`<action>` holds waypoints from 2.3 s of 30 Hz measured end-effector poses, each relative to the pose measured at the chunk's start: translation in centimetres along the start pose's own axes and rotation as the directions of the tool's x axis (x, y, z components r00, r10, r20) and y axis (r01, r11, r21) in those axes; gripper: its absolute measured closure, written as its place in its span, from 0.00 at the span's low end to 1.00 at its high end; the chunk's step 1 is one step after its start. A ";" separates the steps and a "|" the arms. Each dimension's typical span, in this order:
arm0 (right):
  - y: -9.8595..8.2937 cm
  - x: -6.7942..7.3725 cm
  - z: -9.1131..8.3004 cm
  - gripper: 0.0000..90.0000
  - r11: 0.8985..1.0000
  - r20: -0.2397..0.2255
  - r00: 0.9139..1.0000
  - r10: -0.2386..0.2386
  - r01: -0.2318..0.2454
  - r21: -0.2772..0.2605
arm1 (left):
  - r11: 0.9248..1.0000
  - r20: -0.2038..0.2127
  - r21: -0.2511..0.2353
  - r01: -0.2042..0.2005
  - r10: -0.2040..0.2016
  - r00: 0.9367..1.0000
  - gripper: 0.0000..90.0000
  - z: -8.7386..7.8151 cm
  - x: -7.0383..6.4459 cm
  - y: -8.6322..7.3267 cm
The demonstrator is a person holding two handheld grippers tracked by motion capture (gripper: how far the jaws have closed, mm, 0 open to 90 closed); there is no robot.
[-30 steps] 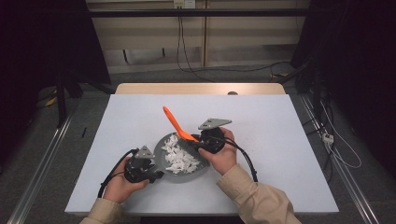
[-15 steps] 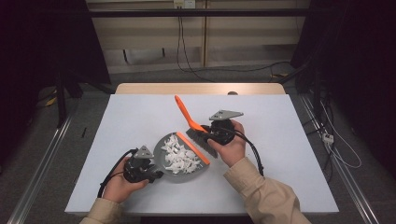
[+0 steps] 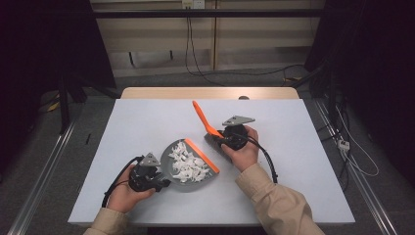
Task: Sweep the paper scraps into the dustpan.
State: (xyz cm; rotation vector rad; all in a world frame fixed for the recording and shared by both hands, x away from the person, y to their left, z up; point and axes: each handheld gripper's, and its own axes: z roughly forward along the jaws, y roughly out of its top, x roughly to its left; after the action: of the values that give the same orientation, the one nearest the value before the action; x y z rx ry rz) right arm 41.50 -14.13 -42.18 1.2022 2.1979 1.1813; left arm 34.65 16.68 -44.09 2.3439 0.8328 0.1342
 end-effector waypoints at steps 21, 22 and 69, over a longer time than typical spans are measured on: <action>-0.1 5.5 -0.3 0.79 0.994 -0.084 0.992 -0.096 0.092 -0.052 | 0.999 -0.021 -0.017 0.036 -0.036 0.999 0.70 0.4 -0.4 0.2; -0.1 5.7 -0.2 0.79 0.995 -0.096 0.991 -0.094 0.089 -0.051 | 0.999 -0.020 -0.019 0.037 -0.037 0.999 0.70 0.4 -0.4 0.2; -0.5 0.7 -0.3 0.79 0.999 -0.057 0.998 0.023 -0.025 -0.028 | 0.997 -0.029 -0.053 0.054 -0.056 0.998 0.71 0.1 -0.1 -0.1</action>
State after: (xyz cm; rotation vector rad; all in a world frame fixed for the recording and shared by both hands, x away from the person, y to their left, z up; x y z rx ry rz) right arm 40.62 -13.84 -42.40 1.2010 2.2055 1.2665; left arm 34.57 16.66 -44.20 2.2733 0.8970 0.1672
